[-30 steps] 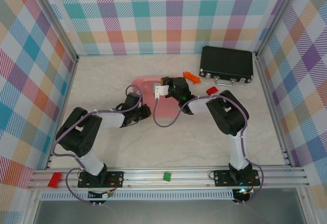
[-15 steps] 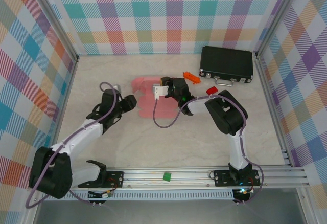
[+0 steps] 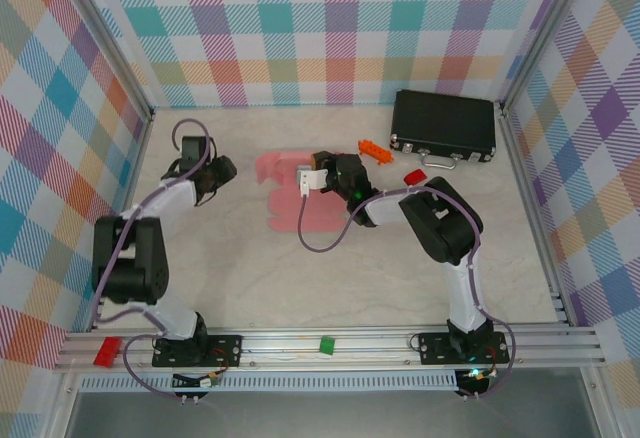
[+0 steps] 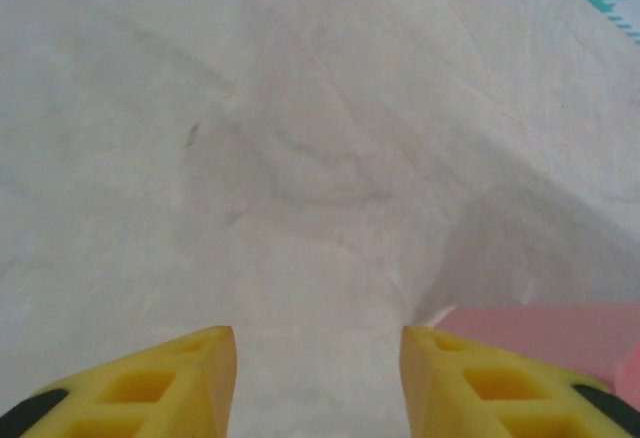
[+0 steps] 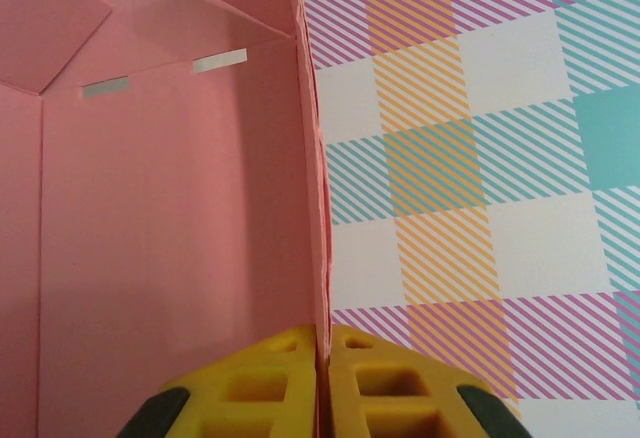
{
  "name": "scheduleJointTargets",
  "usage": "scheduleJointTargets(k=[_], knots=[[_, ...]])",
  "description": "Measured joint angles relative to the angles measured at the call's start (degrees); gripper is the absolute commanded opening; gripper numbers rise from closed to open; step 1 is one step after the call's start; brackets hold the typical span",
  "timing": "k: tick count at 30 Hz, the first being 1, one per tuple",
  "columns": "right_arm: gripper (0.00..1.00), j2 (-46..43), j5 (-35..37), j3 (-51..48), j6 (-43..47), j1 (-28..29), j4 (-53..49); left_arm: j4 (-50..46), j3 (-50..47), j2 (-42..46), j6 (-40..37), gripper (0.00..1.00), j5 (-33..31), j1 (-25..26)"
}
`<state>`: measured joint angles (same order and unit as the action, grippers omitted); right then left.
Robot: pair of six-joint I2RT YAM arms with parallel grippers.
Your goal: Fold the paper box
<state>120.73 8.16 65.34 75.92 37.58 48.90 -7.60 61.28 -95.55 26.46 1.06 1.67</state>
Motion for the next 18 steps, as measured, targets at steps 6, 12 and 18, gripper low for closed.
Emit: scheduleJointTargets(k=[6, 12, 18], knots=[[0.11, 0.1, 0.0, 0.0, 0.0, 0.0, 0.4, -1.5, 10.0, -11.8, -2.4, 0.44, 6.3, -0.1], [0.11, 0.5, 0.0, 0.0, 0.0, 0.0, 1.2, -4.2, 17.1, -19.2, -3.8, 0.45, 12.5, -0.1], [0.12, 0.5, 0.0, 0.0, 0.0, 0.0, 1.2, -7.5, 22.7, -23.3, -5.5, 0.45, 17.6, 0.2]])
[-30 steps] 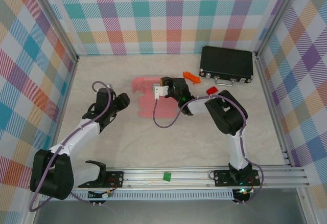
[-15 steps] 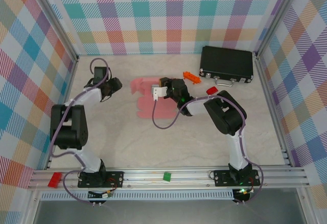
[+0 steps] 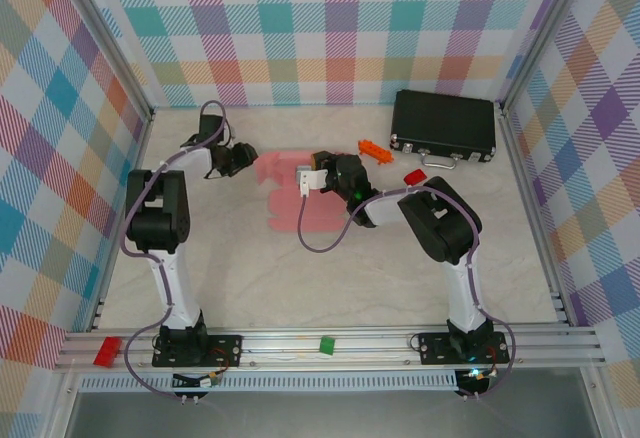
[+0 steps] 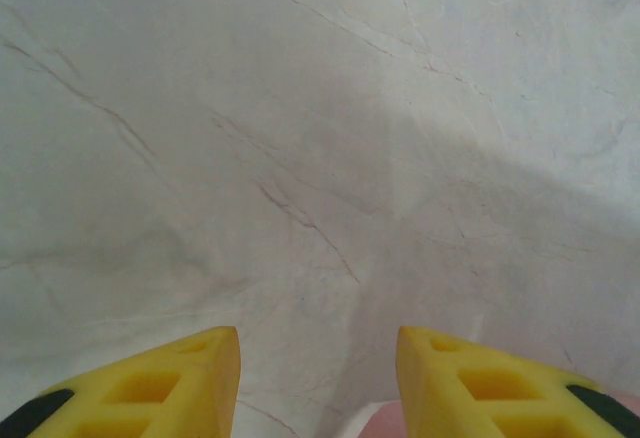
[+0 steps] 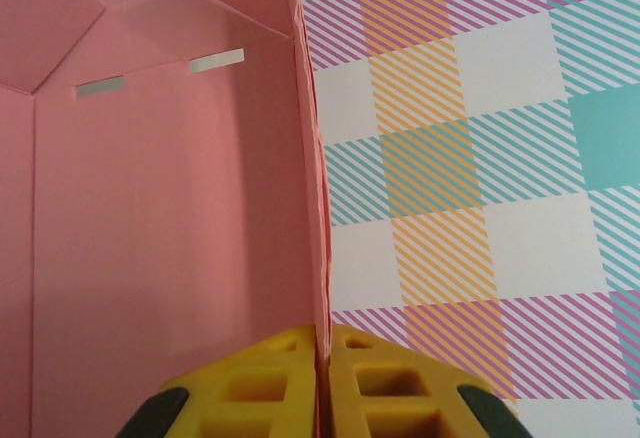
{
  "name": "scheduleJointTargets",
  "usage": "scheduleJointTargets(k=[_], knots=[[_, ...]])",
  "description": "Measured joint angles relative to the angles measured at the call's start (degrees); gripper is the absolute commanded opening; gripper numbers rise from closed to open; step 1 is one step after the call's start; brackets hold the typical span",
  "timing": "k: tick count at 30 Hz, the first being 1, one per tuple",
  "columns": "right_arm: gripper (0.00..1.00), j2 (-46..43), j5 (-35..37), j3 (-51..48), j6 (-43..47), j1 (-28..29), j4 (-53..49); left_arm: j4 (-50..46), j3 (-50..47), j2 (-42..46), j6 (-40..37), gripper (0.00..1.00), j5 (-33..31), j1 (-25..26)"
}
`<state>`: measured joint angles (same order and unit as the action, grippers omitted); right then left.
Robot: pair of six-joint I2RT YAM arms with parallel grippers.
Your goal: Fold the paper box
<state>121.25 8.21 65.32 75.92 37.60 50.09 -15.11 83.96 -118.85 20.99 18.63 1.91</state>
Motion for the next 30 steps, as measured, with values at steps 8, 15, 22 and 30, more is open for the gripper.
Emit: scheduleJointTargets(k=[8, 15, 22, 30], knots=[[0.12, 0.0, 0.4, 0.0, 0.0, 0.3, 0.0, -3.0, 0.6, -0.6, -2.5, 0.44, 4.8, 0.9], [0.12, 0.1, 0.5, 0.0, 0.0, 0.4, 0.0, -3.6, -1.9, 0.2, -3.8, 0.44, 7.5, 1.0], [0.12, 0.2, 1.0, 0.1, 0.0, 0.6, 0.0, -4.3, -4.6, 3.0, -4.4, 0.44, 8.9, 1.0], [0.12, 1.1, 1.5, 0.9, 0.2, 0.6, 0.3, -4.0, -5.6, 5.0, -4.6, 0.44, 12.6, 1.0]])
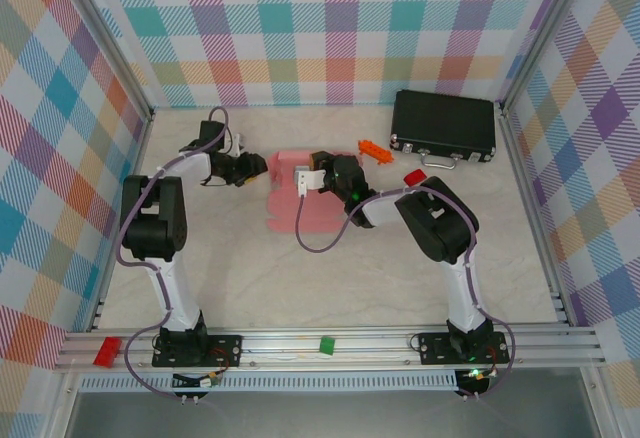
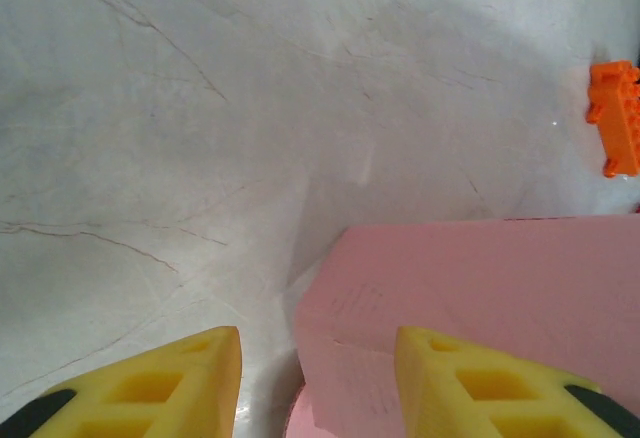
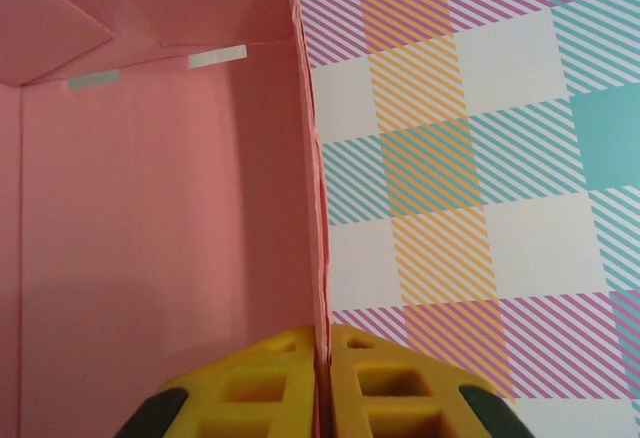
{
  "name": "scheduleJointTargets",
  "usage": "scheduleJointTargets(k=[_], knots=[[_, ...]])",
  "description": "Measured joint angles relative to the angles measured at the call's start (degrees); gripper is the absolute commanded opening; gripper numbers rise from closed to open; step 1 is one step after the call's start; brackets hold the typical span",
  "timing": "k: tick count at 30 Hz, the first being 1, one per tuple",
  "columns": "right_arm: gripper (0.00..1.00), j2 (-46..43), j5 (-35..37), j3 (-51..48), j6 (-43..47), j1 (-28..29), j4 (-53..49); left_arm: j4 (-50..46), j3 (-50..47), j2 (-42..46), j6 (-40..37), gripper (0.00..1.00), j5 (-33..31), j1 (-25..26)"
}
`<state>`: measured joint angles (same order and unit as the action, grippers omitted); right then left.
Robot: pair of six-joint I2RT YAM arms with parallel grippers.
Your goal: Fold the paper box
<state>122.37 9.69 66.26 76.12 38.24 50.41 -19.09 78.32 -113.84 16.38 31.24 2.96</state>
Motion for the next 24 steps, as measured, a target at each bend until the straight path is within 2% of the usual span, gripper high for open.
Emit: scheduleJointTargets(k=[15, 24], knots=[[0.12, 0.7, 0.4, 0.5, 0.9, 0.0, 0.7, 1.3, -0.2, 0.0, -1.0, 0.43, 2.3, 3.1], [0.12, 0.9, 0.7, 0.6, 0.9, 0.0, 0.8, 1.7, -0.2, 0.0, -1.9, 0.31, 2.4, 3.6]])
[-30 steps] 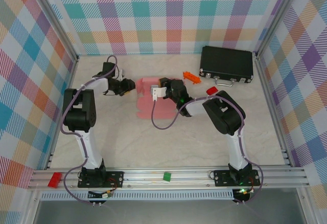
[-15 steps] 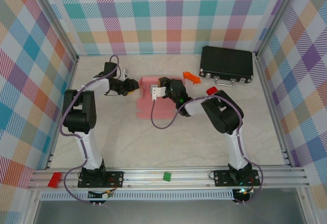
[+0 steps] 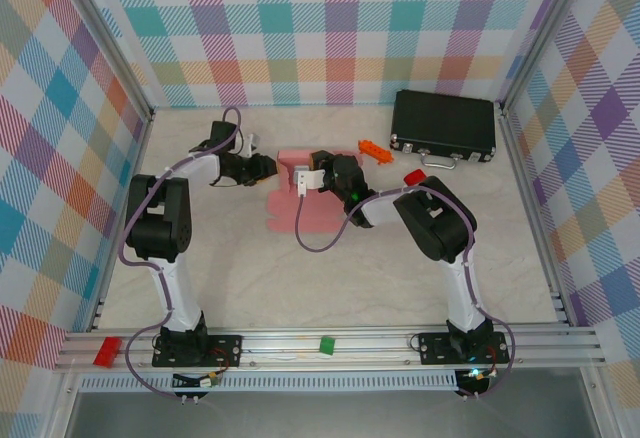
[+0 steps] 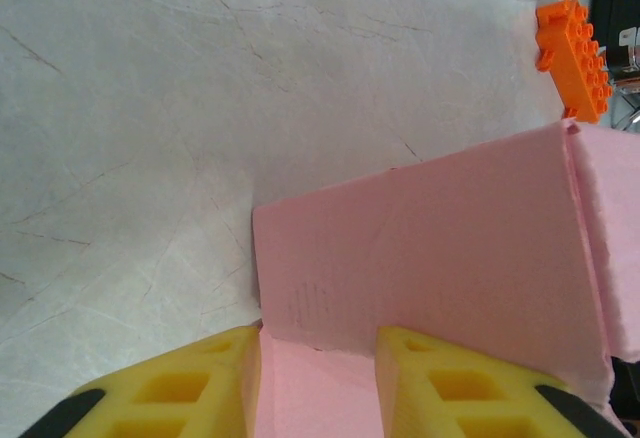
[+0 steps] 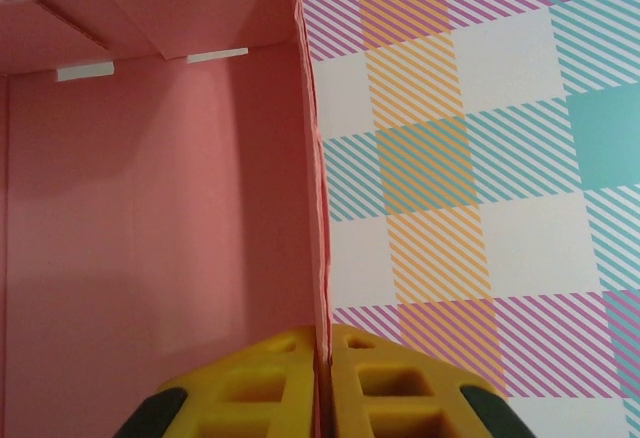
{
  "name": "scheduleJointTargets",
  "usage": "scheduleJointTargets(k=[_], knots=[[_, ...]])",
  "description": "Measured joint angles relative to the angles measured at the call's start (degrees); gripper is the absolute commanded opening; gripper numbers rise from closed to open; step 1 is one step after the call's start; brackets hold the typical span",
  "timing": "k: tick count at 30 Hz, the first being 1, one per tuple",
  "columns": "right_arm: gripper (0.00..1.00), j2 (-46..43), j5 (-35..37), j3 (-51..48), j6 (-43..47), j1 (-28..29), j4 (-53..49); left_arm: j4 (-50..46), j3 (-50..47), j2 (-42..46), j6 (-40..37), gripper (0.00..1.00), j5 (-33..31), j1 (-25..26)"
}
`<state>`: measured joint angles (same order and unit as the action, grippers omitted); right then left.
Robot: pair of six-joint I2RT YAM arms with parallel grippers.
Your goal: Fold the paper box
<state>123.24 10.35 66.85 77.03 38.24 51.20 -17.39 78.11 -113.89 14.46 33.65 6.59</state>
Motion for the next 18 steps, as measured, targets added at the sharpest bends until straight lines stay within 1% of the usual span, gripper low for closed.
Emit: scheduleJointTargets(k=[3, 9, 18], knots=[[0.13, 0.1, 0.1, 0.0, 0.0, 0.0, 0.0, 0.6, -0.6, 0.0, -0.7, 0.26, 0.1, 0.2], [0.13, 0.1, 0.2, 0.1, 0.0, 0.0, 0.0, 1.0, -2.1, 0.0, -1.6, 0.25, 0.8, 0.2], [0.13, 0.1, 0.3, 0.1, 0.2, 0.0, 0.0, 1.8, -2.2, 0.0, -2.4, 0.35, 1.5, 0.4]])
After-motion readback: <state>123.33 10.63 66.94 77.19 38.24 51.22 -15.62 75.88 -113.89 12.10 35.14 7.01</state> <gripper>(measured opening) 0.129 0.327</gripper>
